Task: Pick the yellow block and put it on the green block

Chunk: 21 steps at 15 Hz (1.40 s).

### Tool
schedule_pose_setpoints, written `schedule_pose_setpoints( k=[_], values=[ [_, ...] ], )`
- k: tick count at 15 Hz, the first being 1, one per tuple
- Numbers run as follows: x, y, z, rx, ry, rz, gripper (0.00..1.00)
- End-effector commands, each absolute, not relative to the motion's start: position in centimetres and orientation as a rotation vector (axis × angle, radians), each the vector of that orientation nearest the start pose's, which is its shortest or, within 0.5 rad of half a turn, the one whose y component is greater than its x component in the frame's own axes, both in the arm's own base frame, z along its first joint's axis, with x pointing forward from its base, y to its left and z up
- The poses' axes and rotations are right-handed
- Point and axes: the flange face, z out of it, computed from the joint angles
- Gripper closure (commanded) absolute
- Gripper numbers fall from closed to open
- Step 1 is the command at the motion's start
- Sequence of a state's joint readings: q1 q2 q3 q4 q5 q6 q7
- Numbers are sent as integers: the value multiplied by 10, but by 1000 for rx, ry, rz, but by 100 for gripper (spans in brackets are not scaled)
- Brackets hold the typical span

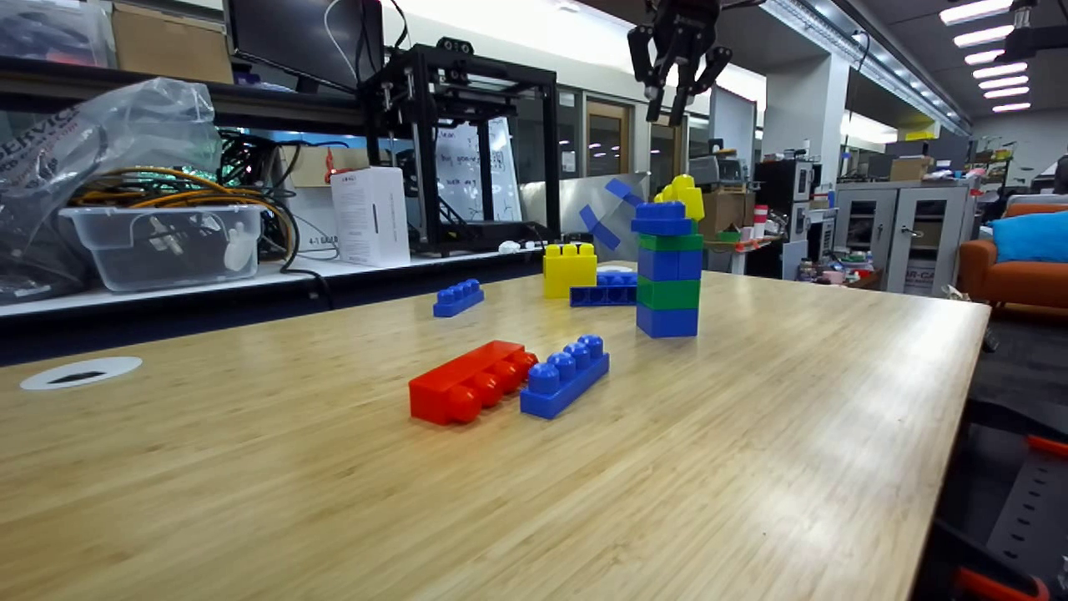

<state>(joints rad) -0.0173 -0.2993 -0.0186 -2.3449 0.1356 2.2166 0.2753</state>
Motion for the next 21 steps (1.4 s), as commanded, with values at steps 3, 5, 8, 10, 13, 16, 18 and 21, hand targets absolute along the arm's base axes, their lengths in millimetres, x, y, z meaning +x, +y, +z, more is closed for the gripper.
schedule_pose_setpoints(
  k=[3,5,8,10,13,16,18,21],
  values=[
    [477,-16,464,-2936,552,-86,100],
    [478,-16,462,-2941,548,-53,100],
    [480,-17,455,-2949,558,-12,100],
    [481,-18,449,-2955,563,18,100],
    [478,-19,442,-2963,569,68,100],
    [475,-20,439,-2968,570,116,100],
    [473,-20,438,-2971,567,140,100],
    [473,-20,434,-2981,548,135,100]
  ],
)
